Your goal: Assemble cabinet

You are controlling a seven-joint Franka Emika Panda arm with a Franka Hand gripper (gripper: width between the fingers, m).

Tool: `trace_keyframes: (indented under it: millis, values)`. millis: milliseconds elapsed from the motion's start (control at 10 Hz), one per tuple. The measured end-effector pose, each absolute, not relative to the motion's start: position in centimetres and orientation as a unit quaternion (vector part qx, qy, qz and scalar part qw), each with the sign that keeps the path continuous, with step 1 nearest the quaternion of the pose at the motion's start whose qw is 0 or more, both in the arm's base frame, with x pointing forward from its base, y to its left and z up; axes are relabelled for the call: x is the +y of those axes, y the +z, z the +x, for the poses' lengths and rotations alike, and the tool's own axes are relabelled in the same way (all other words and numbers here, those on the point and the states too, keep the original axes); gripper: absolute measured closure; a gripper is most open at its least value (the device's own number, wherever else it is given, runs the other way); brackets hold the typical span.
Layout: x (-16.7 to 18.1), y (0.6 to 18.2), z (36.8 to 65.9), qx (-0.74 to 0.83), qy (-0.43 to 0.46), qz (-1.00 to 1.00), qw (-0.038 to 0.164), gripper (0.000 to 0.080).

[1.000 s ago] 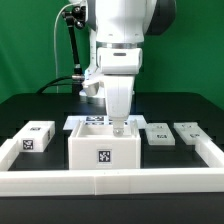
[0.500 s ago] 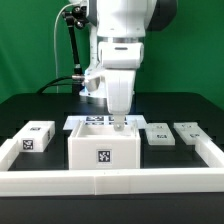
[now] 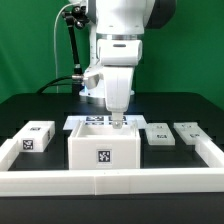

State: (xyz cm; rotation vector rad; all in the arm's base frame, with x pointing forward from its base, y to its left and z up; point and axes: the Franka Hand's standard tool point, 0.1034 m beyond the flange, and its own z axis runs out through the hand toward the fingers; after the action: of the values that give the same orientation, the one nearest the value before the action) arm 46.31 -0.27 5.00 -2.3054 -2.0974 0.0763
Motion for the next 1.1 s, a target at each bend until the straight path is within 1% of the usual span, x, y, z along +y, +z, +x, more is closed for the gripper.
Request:
trace_keyframes:
  millis: [100,300,500,800,900,1000,1100]
  values:
    - [0.1,4.6,45.6,-0.675,0.029,-0.737,0.017,0.0002]
    - [0.1,4.2,45.3,-0.674,0.031,-0.737,0.02,0.0002]
    - [-0.4,3.1,45.1,-0.671,0.034,-0.74,0.025,0.0002]
    - [-0.8,2.8,45.4,-0.668,0.034,-0.743,0.026,0.0002]
    - [-0.8,2.8,45.4,-0.668,0.035,-0.743,0.026,0.003]
    - [-0.8,2.8,45.4,-0.668,0.034,-0.743,0.026,0.003]
    - [-0.8,2.8,45.4,-0.668,0.034,-0.743,0.026,0.0209]
